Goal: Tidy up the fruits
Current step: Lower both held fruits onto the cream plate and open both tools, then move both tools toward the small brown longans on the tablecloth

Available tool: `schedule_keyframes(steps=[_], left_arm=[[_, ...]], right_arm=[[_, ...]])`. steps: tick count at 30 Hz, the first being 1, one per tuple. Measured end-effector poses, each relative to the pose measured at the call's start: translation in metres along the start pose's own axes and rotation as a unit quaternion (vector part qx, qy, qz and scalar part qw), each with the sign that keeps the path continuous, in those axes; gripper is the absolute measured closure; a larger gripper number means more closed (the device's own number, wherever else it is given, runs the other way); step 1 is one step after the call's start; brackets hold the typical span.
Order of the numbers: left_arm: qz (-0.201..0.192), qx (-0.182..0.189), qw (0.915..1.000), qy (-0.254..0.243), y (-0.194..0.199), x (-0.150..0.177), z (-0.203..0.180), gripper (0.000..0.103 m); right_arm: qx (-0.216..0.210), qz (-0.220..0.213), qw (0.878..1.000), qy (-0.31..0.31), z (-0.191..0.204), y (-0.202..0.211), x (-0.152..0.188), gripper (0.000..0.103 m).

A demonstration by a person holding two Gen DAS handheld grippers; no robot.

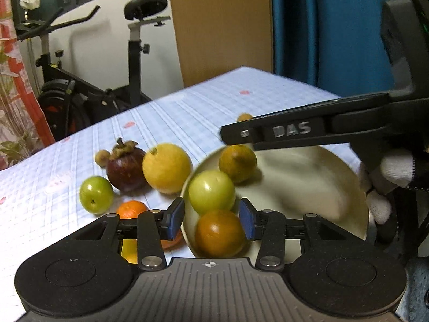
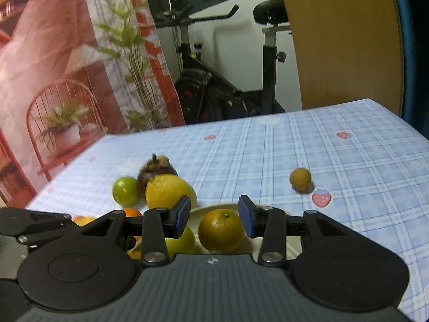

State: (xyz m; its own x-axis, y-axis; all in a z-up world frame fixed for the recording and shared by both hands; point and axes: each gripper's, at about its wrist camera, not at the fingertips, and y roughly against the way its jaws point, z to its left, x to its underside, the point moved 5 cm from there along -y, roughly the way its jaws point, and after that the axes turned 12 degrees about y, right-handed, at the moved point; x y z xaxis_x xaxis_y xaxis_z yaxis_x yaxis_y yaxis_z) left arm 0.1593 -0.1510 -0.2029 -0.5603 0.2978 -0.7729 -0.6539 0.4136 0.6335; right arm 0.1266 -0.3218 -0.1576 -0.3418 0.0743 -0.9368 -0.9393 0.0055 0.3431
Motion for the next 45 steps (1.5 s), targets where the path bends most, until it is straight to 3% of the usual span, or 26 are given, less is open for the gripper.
schedule_keyframes(steps=[8,15,20,33,45], left_arm=[[-0.037,0.006,0.9971,0.066,0.022,-0.015,0.025,0.055],[-0.070,-0.011,0.9875,0.141,0.045,-0.025,0.065,0.055],[-0.079,-0.026,0.9837,0.159,0.050,-0.037,0.087,0.055],[-0.124,-0.052,0.9710,0.198,0.062,-0.077,0.139,0.055],[-0.122,-0.052,0.9671,0.217,0.043,-0.087,0.155,0.055]], right_arm=[[0.037,-0.024,0.999,0.007,-0.018,0.025,-0.015,0.060],[0.072,-0.016,0.997,-0.013,-0.039,0.042,-0.008,0.059],[0.073,0.002,0.997,-0.001,-0.035,0.040,-0.001,0.057],[0.066,0.011,0.997,0.031,-0.037,0.025,-0.026,0.057],[0.078,0.031,0.995,0.058,-0.045,-0.001,-0.034,0.045]])
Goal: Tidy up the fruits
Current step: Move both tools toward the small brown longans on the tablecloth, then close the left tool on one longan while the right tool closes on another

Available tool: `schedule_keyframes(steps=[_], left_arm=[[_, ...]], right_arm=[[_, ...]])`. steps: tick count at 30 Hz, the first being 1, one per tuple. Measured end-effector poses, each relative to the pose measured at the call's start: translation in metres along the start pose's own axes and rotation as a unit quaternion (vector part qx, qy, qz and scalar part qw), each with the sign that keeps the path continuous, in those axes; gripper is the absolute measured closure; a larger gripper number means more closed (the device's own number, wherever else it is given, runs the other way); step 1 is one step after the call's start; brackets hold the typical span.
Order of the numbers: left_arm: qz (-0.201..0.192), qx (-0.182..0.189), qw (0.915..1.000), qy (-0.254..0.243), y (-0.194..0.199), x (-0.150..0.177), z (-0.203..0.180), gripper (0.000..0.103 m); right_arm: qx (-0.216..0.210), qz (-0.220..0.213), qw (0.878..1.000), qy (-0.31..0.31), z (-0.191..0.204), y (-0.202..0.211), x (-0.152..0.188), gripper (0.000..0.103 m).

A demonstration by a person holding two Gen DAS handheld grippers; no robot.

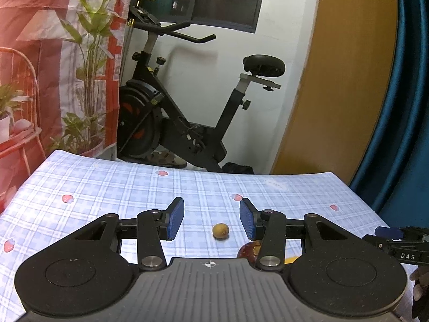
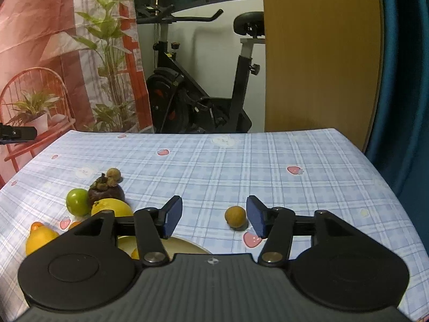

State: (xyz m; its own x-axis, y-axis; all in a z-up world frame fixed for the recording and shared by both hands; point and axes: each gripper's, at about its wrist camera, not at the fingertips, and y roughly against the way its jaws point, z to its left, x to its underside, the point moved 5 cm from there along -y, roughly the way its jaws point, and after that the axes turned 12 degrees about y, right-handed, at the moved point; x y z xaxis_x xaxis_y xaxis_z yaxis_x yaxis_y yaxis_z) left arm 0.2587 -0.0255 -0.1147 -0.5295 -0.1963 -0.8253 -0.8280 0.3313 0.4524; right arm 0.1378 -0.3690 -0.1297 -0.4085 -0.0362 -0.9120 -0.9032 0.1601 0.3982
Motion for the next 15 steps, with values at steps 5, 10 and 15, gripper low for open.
schedule_keyframes(steps=[5,10,15], left_arm=[[0.009,0.004,0.9999,-0.007,-0.013,-0.002,-0.004,0.055],[0.012,0.018,0.9997,-0.014,-0.031,-0.004,-0.010,0.055],[0.031,0.027,0.9989,-0.021,-0.056,-0.001,-0.014,0.055]], right_arm=[[0.005,-0.006,1.000,-0.020,-0.011,-0.004,0.003,0.032],[-0.004,0.010,0.999,-0.030,-0.023,-0.015,0.007,0.033],[-0.030,0.032,0.999,-0.026,-0.025,-0.031,0.009,0.050]])
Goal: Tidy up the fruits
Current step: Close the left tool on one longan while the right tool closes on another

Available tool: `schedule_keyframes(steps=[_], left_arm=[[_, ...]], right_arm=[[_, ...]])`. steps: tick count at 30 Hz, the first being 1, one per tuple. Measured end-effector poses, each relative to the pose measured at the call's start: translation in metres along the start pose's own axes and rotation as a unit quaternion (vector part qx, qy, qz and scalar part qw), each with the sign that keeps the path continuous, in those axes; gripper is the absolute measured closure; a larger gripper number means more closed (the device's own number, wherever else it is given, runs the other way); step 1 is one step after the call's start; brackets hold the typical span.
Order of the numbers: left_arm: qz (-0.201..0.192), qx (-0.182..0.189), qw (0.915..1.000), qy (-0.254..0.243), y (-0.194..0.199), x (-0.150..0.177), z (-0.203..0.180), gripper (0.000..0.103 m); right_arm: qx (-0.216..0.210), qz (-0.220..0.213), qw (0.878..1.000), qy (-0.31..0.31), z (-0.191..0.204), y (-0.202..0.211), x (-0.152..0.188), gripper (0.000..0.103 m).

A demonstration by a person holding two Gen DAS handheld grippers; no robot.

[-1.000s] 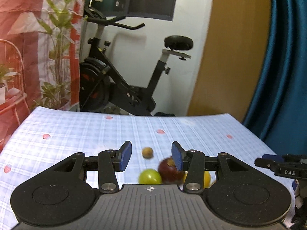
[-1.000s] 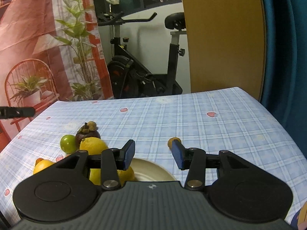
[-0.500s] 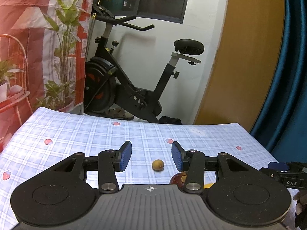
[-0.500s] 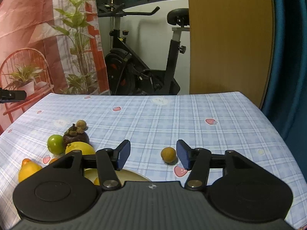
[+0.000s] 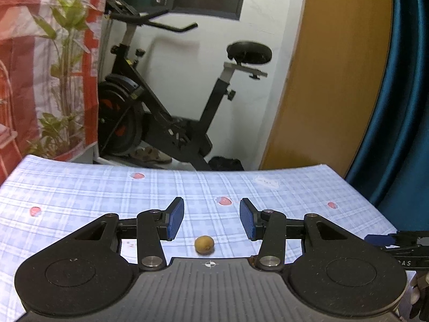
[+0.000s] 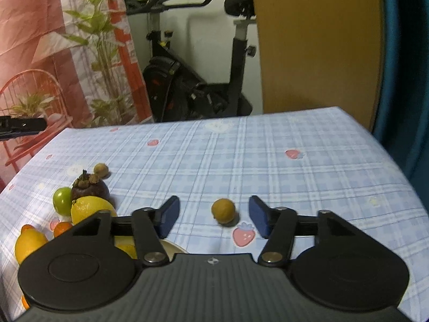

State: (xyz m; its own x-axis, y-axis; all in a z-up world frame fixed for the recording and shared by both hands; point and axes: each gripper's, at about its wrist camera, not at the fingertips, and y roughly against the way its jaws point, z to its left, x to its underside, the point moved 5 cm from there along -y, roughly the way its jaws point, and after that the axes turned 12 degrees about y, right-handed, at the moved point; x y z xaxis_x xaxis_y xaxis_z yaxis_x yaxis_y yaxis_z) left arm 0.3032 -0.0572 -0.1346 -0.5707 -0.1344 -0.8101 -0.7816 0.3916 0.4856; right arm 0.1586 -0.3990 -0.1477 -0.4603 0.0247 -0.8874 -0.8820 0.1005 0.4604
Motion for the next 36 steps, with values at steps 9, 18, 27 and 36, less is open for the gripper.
schedule_keyframes(steps=[9,18,27,36], left_arm=[[0.065,-0.015,0.9966,0.048,-0.052,0.003,0.030,0.055],[0.117,-0.015,0.9924,0.035,-0.085,0.016,0.032,0.055],[0.158,-0.038,0.9867,0.013,-0.102,0.035,0.030,0.060],[0.159,-0.033,0.9867,0.006,-0.095,0.036,0.031,0.074]], right_arm=[[0.007,0.047,0.999,0.016,-0.002,-0.039,-0.001,0.063],[0.002,0.061,0.998,0.003,-0.007,-0.053,0.004,0.074],[0.001,0.059,0.998,-0.004,-0.007,-0.052,0.004,0.074],[-0.003,0.060,0.998,-0.007,-0.006,-0.050,0.004,0.075]])
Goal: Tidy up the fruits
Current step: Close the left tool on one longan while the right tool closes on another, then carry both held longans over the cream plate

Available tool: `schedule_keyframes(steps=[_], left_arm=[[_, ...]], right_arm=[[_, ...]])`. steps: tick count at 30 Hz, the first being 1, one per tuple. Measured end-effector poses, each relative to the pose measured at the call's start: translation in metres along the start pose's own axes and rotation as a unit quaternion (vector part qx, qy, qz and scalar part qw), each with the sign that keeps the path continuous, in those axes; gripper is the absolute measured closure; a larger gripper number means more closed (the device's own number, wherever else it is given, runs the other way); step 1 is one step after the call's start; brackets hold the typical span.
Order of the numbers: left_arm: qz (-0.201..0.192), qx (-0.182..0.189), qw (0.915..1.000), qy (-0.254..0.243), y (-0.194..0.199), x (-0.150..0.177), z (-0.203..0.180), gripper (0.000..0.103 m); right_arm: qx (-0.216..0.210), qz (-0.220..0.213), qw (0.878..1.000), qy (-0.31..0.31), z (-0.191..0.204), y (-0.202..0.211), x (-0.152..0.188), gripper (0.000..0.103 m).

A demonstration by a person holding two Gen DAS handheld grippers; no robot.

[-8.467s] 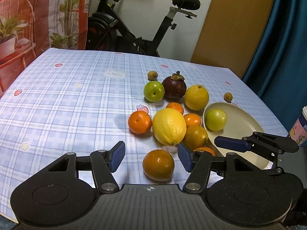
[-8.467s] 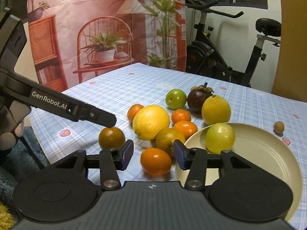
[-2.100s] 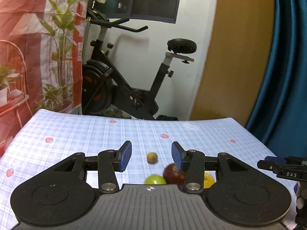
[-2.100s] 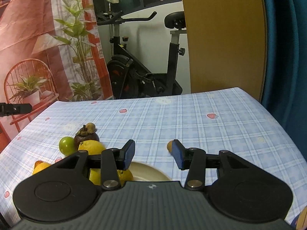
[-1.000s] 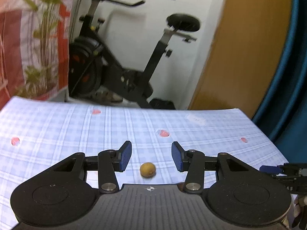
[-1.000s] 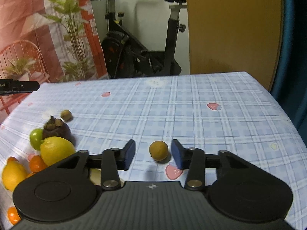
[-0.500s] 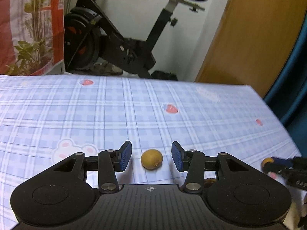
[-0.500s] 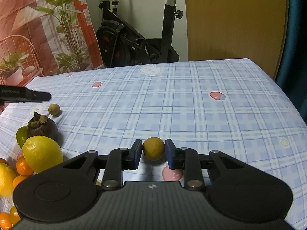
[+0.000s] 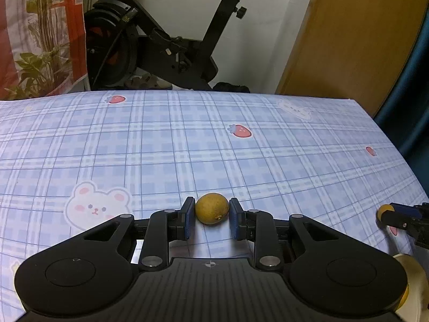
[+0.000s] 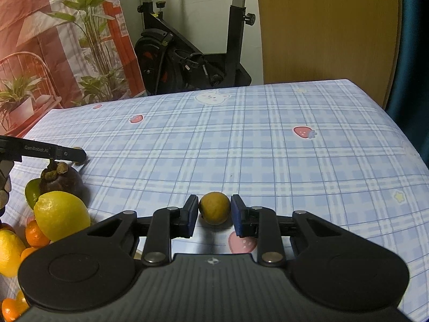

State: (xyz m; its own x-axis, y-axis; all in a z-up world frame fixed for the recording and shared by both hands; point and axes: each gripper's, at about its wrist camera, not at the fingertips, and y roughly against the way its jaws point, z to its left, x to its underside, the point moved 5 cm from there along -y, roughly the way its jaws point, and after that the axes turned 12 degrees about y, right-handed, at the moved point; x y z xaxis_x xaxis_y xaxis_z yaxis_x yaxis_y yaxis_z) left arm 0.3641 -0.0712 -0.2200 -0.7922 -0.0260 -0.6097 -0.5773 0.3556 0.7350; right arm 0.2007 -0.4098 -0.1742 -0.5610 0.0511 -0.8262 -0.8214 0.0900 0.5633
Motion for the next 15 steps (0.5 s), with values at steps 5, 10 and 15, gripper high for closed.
schedule_keyframes(steps=[5,10,15], left_arm=[[-0.022,0.010,0.9996,-0.010,0.018,-0.001,-0.011,0.074],[-0.044,0.014,0.9986,-0.026,0.045,-0.002,-0.026,0.074],[-0.063,0.026,0.9970,-0.036,0.072,0.003,-0.040,0.074]], right_arm=[[-0.005,-0.011,1.000,-0.004,0.002,0.007,-0.003,0.075],[-0.004,-0.028,1.000,0.000,0.008,0.021,-0.009,0.075],[-0.006,-0.046,0.999,0.001,0.015,0.039,-0.012,0.075]])
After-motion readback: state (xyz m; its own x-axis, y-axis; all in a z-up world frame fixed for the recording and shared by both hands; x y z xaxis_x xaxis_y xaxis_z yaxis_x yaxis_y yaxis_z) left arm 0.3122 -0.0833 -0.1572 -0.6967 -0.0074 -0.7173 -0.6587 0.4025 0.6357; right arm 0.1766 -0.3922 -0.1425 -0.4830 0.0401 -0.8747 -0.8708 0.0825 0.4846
